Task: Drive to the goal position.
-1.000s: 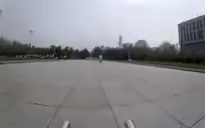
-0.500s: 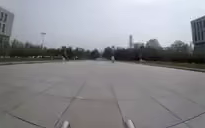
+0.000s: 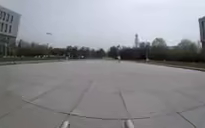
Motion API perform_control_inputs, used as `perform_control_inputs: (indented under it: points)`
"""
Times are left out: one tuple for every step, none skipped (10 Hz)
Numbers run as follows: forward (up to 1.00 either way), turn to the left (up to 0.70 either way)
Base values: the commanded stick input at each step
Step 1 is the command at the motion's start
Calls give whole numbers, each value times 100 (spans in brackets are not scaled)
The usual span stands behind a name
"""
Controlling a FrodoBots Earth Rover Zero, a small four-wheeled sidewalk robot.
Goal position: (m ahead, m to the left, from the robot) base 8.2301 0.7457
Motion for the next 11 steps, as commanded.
perform_control_inputs:
  points:
    - [100, 0]
    - [100, 3]
    - [100, 0]
    - [100, 2]
    - [100, -34]
    - [100, -40]
    - [100, -40]
    - [100, -40]
    - [100, -40]
    - [100, -40]
    - [100, -30]
